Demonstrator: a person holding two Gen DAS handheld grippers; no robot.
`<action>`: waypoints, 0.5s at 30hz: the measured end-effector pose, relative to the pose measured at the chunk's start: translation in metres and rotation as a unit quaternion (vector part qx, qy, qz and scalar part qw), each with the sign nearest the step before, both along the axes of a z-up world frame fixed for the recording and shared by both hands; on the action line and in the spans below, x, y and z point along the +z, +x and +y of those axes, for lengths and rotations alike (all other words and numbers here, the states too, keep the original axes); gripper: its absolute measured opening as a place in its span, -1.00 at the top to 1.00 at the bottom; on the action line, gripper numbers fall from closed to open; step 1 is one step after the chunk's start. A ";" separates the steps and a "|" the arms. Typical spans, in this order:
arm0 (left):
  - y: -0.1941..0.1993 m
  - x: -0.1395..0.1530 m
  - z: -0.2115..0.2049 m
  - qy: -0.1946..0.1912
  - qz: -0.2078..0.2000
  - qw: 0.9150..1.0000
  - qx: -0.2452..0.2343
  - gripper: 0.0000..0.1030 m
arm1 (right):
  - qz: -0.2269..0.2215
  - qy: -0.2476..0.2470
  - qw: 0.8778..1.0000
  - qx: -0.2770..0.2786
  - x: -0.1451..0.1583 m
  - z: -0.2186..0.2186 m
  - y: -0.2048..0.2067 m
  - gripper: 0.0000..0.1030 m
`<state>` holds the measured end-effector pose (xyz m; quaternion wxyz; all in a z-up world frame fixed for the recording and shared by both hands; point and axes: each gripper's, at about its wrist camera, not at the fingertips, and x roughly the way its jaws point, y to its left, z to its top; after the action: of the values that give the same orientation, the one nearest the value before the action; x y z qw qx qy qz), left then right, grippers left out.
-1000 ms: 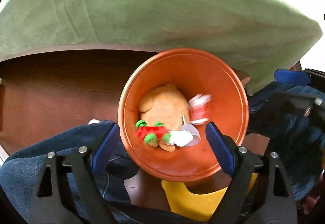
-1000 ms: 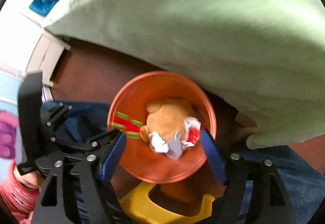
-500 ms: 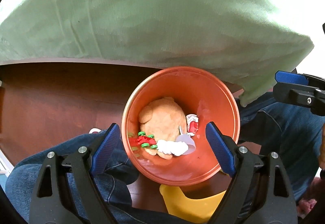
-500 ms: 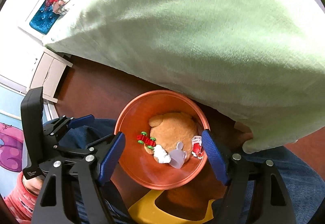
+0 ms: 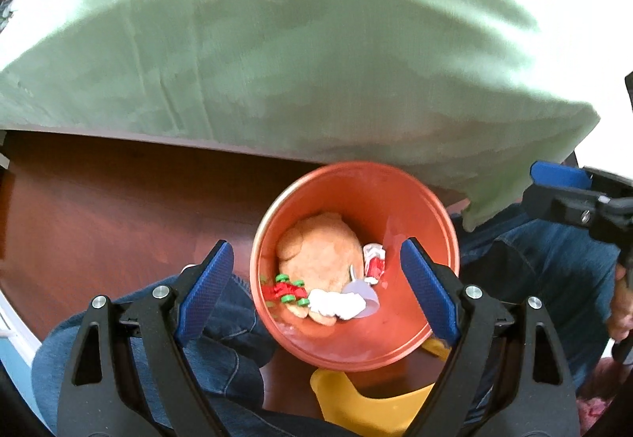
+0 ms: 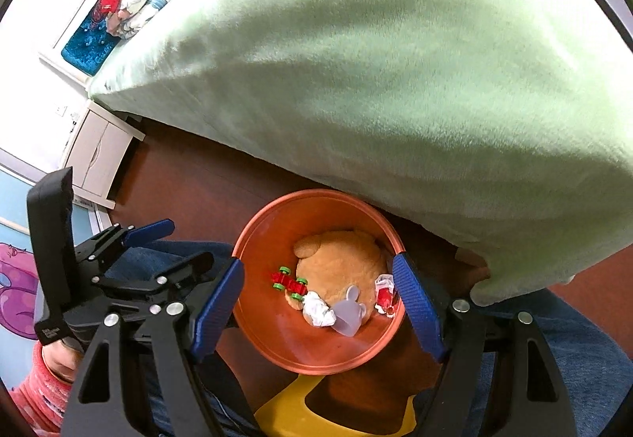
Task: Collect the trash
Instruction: 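Grasp the juice pouch with the left gripper while the right gripper grasps the blue-white carton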
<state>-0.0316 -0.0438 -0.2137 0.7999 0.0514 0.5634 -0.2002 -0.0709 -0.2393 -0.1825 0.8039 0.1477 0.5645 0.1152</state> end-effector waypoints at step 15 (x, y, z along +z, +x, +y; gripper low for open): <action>0.120 0.122 0.012 -0.035 -0.161 0.984 0.071 -0.65 | -0.083 0.023 0.996 -0.014 0.052 -0.008 -0.010 -0.52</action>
<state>0.0888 -0.0319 -0.0915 0.8935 0.0150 0.4223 -0.1517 -0.0805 -0.2475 -0.1310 0.8461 0.1639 0.4906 0.1289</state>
